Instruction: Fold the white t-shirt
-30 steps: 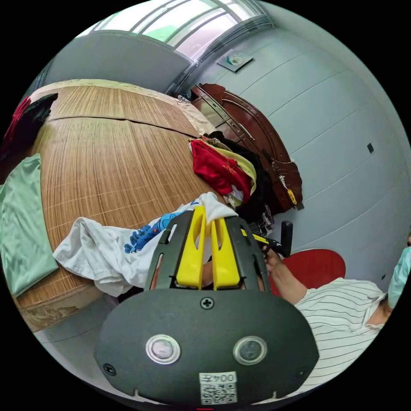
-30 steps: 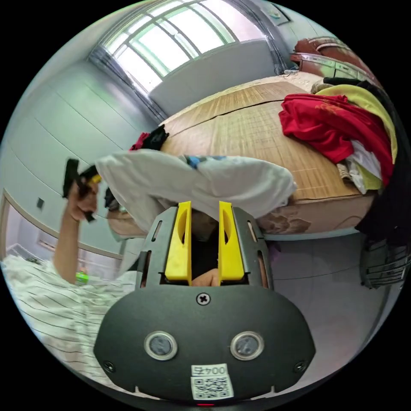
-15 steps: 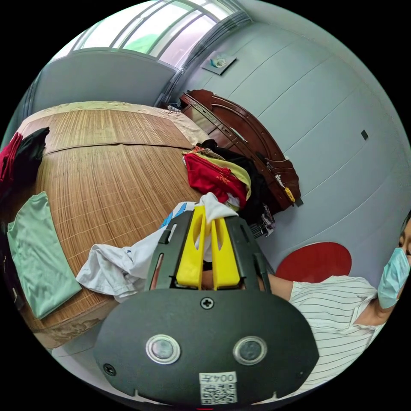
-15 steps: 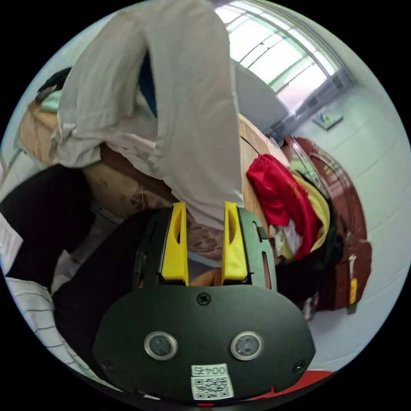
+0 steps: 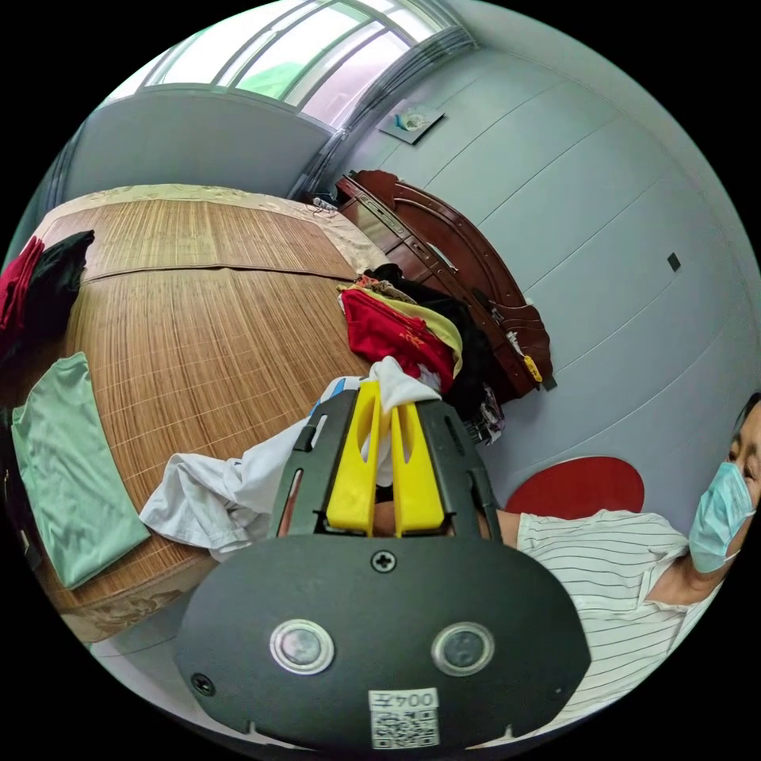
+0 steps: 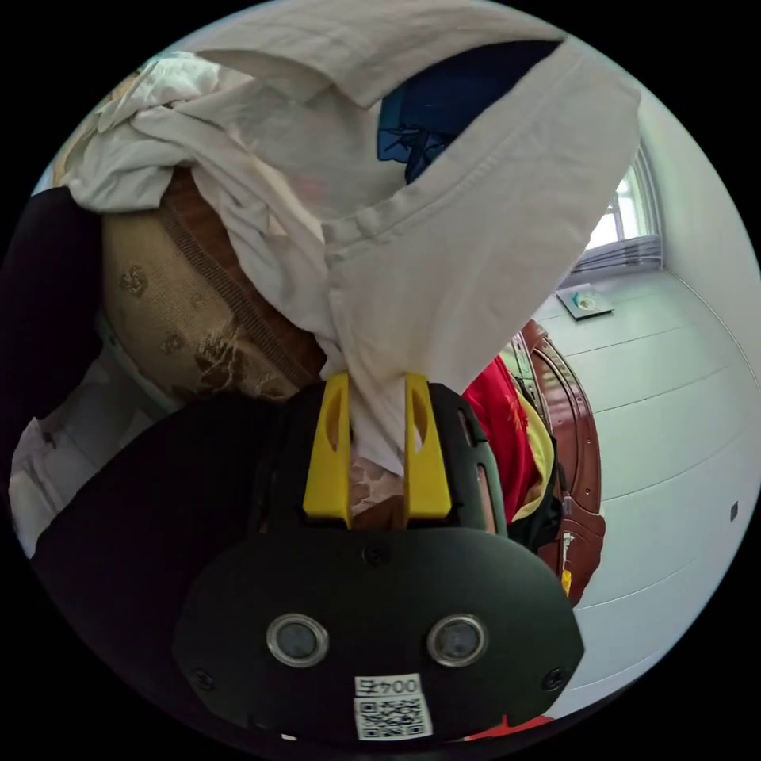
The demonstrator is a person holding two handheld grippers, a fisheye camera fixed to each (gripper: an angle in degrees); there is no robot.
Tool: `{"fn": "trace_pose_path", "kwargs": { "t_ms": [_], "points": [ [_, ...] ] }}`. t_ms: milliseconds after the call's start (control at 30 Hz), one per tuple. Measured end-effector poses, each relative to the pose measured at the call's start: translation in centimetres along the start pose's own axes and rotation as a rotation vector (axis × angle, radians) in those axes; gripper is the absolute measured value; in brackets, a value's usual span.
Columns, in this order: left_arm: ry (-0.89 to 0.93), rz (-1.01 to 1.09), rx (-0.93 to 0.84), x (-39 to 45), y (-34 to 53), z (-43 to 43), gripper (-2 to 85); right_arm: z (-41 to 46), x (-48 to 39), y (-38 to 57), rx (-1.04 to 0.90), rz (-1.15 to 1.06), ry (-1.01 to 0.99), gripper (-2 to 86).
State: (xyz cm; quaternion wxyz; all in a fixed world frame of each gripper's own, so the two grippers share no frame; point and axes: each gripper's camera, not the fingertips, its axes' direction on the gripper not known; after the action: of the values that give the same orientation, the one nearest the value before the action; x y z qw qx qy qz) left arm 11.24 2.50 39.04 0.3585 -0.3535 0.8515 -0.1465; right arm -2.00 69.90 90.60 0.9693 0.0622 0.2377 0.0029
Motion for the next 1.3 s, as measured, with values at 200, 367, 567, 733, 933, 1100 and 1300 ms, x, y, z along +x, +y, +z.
{"fn": "trace_pose_path", "kwargs": {
  "t_ms": [200, 367, 567, 733, 933, 1100, 1300],
  "points": [
    [-0.008, -0.016, 0.013, -0.4, -0.8, -1.2, 0.3, -2.4, 2.9, 3.0, 0.102, 0.185, -0.015, 0.3],
    [0.004, -0.015, 0.018, 0.2, -1.2, -1.3, 0.4, -2.2, 3.0, 4.9, 0.1, 0.197, -0.073, 0.7],
    [0.007, -0.014, 0.019, 1.2, -2.0, -1.5, 0.4, -2.8, -2.6, 5.4, 0.091, 0.069, -0.091, 6.3],
    [0.03, -0.018, 0.026, 2.0, -3.3, -2.2, 0.5, -5.6, -5.1, 5.4, 0.141, 0.077, -0.125, 10.9],
    [0.106, -0.016, 0.051, 4.1, -5.0, -2.9, 0.6, -9.3, -7.7, 4.6, 0.209, 0.142, -0.086, 12.1],
    [0.139, -0.007, 0.069, 6.4, -6.5, -3.5, 0.6, -11.3, -9.2, 3.8, 0.185, 0.25, -0.054, 12.8],
    [0.104, 0.047, 0.057, 9.4, -6.9, -4.5, 0.6, -12.5, -11.2, 4.4, 0.149, 0.277, 0.097, 10.5]
  ]
}}
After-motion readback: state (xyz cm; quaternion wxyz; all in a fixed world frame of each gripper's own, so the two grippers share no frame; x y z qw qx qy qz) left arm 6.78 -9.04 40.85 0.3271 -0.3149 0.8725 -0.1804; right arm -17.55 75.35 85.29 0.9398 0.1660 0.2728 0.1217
